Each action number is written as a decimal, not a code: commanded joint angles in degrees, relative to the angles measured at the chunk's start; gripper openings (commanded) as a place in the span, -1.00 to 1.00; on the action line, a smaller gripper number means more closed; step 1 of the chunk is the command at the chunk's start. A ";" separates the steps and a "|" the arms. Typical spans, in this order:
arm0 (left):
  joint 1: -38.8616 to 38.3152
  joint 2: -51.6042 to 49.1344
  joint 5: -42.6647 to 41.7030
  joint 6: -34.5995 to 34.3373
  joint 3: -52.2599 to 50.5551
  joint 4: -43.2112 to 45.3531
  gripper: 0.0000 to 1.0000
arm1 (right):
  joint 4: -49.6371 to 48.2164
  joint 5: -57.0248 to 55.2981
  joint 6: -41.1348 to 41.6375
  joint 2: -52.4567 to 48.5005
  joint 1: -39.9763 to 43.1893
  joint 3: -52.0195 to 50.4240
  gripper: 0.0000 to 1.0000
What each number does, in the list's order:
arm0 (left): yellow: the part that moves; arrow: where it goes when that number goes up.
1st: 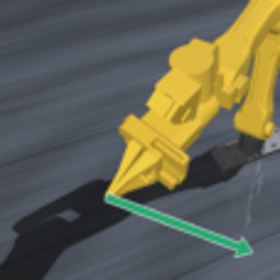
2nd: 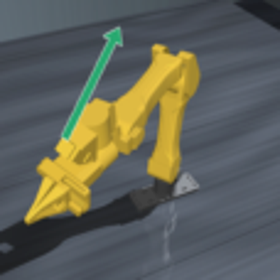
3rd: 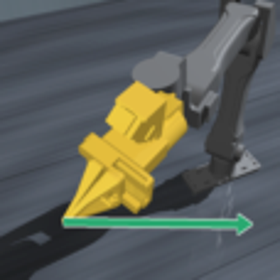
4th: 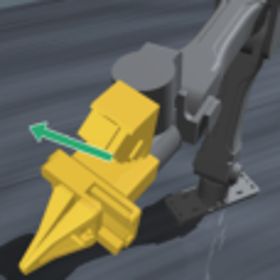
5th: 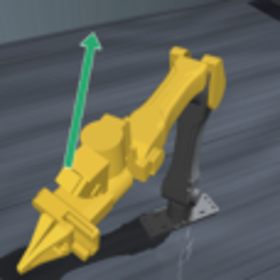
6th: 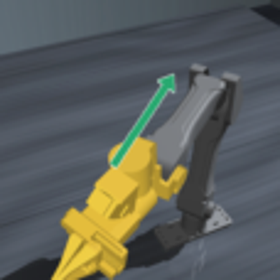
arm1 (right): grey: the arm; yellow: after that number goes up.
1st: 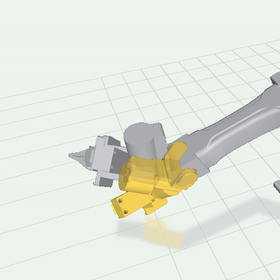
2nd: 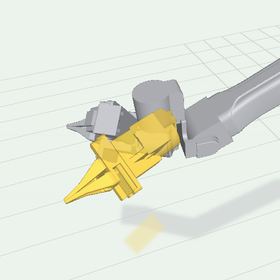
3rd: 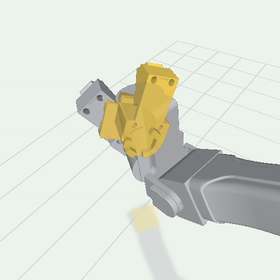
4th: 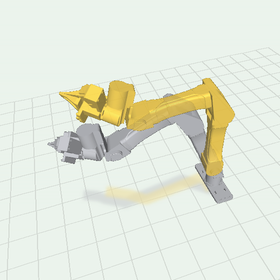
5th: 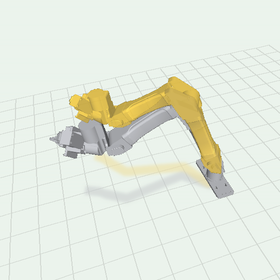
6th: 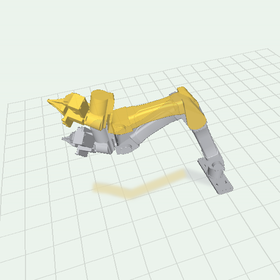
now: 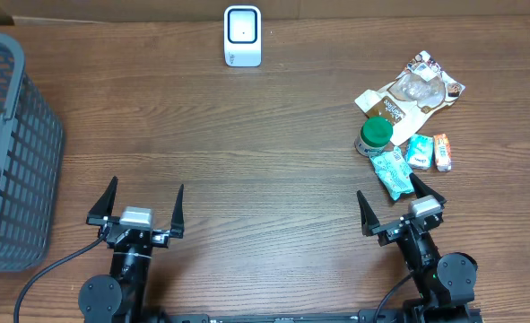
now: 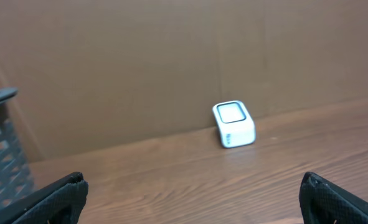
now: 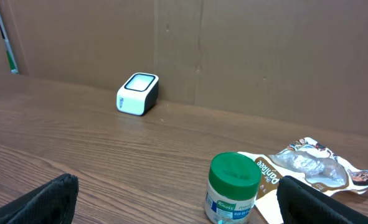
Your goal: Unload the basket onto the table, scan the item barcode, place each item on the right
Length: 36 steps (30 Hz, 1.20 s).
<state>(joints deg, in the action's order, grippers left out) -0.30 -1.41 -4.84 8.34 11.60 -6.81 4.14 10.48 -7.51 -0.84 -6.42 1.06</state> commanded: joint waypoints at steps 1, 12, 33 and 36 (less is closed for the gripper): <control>0.39 1.25 4.07 2.08 -3.21 1.86 0.99 | -0.24 -0.31 -0.07 0.68 -0.28 -0.61 1.00; 0.44 1.25 1.03 5.14 -11.32 9.88 1.00 | -0.24 -0.31 -0.07 0.68 -0.28 -0.61 1.00; 0.68 1.16 0.96 1.29 -11.32 2.62 0.99 | -0.24 -0.31 -0.07 0.68 -0.28 -0.61 1.00; 0.68 1.16 0.98 1.29 -11.32 2.62 1.00 | -0.24 -0.31 -0.07 0.68 -0.28 -0.61 1.00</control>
<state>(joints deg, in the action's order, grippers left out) -0.23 -0.84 -3.20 10.66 0.47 -4.10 4.12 10.48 -7.53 -0.84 -6.42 1.08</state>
